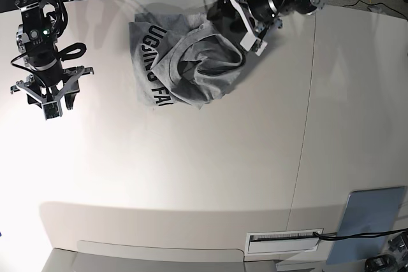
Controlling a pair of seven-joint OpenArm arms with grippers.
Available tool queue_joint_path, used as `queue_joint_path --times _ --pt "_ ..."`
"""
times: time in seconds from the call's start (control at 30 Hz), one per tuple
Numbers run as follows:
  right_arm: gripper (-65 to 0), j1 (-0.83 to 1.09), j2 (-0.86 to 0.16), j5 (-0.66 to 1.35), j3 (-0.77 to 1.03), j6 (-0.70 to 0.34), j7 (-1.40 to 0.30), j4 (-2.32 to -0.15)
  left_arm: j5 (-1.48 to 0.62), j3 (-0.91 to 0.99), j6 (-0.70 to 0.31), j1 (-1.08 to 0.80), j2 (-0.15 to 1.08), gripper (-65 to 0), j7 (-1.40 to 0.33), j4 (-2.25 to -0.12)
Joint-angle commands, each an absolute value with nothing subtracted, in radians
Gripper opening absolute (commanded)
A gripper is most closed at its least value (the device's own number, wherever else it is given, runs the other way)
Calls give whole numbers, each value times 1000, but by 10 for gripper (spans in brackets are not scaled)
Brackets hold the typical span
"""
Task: Fold the T-shirt properly
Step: 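Retract the right gripper and press the bundle with the left gripper, then grasp the bundle edge with the left gripper and flatten it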
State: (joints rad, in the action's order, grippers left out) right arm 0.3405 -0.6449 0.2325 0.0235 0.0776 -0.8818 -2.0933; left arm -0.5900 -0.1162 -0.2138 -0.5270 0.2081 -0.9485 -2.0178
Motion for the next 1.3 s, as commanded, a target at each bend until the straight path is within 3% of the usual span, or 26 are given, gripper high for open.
queue_joint_path --times 0.0,0.4,0.63,0.73,0.8,0.87,1.03,1.27 --pt "-371 332 -662 216 35 80 -859 -2107 -615 -115 -221 -533 208 -251 -905 -2038" --pt "-371 332 -662 216 35 80 -871 -2107 -595 -116 -176 -530 175 -256 -802 -2026" --pt "-371 332 -662 216 35 80 -873 -2107 -532 -207 -153 -529 171 -453 -789 -2026" --pt "-371 332 -662 216 35 80 -875 -2107 -447 -250 -47 -529 172 -630 -743 -2026" --pt "-371 332 -662 216 35 80 -880 -2107 -429 -252 -37 -529 172 -650 -734 -2027" --pt "-371 333 -662 215 35 80 -883 -2107 -434 -245 -59 -529 179 -650 -777 -2048" --pt "-371 332 -662 208 35 79 -878 -2107 -503 -154 -211 -530 183 -650 -1090 -2229" --pt "-371 332 -662 208 35 79 -874 -2107 -602 101 -364 -602 192 -650 -1173 -2356"
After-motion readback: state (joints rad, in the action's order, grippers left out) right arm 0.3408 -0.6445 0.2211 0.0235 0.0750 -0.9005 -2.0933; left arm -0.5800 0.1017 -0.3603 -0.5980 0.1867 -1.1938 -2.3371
